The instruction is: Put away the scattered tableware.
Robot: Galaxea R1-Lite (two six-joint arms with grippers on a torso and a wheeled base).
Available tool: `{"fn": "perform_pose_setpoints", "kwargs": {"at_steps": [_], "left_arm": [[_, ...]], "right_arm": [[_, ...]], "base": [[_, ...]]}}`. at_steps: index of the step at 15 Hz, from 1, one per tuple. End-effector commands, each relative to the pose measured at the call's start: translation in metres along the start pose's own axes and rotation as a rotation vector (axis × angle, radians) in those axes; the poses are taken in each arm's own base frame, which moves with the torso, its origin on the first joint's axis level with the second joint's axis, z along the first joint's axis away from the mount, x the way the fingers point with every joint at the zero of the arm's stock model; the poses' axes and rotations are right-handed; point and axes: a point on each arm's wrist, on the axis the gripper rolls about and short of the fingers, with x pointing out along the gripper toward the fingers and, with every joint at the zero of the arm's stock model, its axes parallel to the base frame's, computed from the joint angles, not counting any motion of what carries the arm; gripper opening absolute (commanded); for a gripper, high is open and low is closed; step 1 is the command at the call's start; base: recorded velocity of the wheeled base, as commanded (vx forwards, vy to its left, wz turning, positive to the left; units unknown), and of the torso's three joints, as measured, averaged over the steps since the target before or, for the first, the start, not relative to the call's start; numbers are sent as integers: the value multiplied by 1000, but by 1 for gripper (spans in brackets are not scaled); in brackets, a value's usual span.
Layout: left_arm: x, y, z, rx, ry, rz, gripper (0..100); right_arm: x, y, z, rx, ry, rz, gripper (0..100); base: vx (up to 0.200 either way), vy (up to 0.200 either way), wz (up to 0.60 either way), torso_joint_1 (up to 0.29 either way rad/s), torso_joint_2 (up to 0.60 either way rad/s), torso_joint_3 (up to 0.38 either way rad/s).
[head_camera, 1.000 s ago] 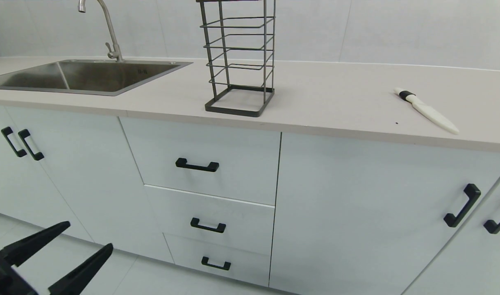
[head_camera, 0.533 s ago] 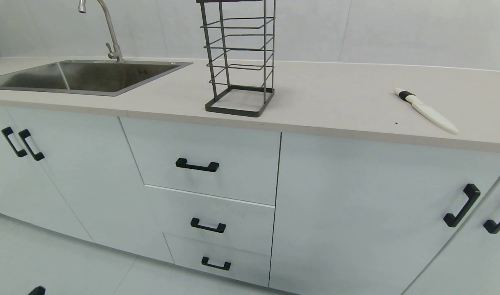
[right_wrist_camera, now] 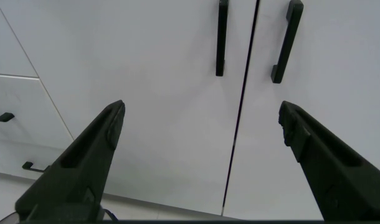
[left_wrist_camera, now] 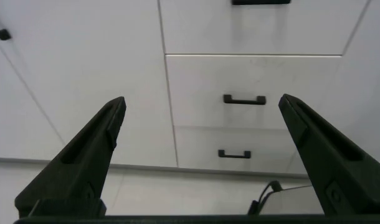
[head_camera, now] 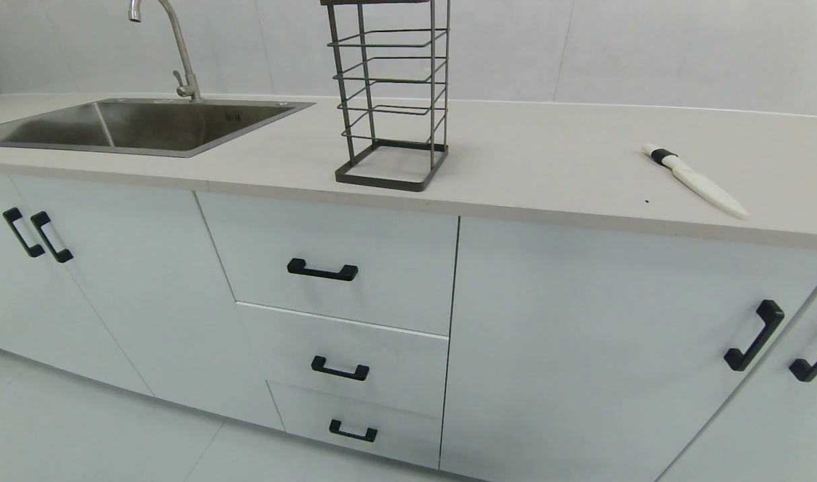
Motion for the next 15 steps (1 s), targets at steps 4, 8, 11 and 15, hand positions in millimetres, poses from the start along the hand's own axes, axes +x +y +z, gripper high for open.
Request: {"fn": "perform_pose_setpoints", "kwargs": {"at_steps": [4, 8, 11, 15], "left_arm": [[-1, 0, -3, -42, 2, 32, 100], [-1, 0, -3, -40, 2, 34, 100], [-1, 0, -3, -45, 2, 32, 100], [-1, 0, -3, -47, 2, 32, 100]], "right_arm": [[0, 0, 0, 0, 1, 2, 100], [0, 0, 0, 0, 1, 2, 100], [0, 0, 0, 0, 1, 2, 100], [0, 0, 0, 0, 1, 2, 100]], "base": [[0, 0, 0, 0, 0, 0], [0, 0, 0, 0, 0, 0], [0, 0, -600, -1, 1, 5], [0, 0, -150, 1, 2, -1]]}}
